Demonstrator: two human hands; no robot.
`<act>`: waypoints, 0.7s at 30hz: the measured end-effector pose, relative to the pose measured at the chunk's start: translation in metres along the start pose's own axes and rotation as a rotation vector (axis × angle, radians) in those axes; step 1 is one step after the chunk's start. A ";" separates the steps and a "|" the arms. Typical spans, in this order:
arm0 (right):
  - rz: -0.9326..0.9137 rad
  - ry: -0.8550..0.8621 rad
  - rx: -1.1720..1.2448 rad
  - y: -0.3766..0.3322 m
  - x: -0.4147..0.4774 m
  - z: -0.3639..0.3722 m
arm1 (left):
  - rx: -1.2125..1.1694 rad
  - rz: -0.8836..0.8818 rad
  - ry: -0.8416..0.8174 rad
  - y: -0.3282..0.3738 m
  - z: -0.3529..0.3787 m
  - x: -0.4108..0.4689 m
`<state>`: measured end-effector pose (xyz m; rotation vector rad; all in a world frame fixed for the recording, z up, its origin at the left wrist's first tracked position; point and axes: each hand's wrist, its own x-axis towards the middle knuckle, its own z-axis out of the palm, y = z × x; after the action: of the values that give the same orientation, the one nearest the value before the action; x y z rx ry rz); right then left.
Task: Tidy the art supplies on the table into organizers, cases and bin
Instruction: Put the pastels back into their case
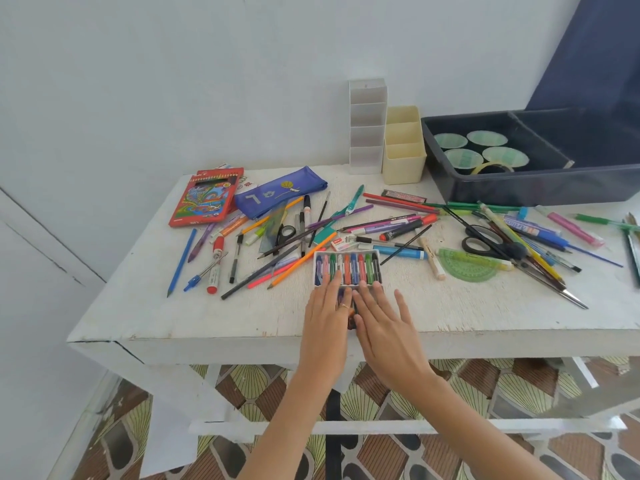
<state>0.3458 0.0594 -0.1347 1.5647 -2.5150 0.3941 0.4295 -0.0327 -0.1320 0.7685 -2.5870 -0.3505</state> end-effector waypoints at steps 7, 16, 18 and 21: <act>0.037 -0.002 0.017 -0.003 0.008 0.005 | -0.079 0.011 -0.096 -0.010 0.004 -0.002; 0.068 -0.033 -0.062 -0.003 0.015 0.007 | 0.054 -0.047 -0.077 -0.005 0.002 0.005; 0.066 -0.070 -0.075 -0.001 0.017 0.007 | 0.076 -0.053 -0.093 -0.005 0.001 0.007; 0.075 -0.104 -0.071 -0.001 0.019 0.007 | 0.084 -0.070 -0.121 -0.006 0.002 0.008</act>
<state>0.3382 0.0410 -0.1360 1.5058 -2.6405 0.2357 0.4252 -0.0418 -0.1328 0.8943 -2.7077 -0.3198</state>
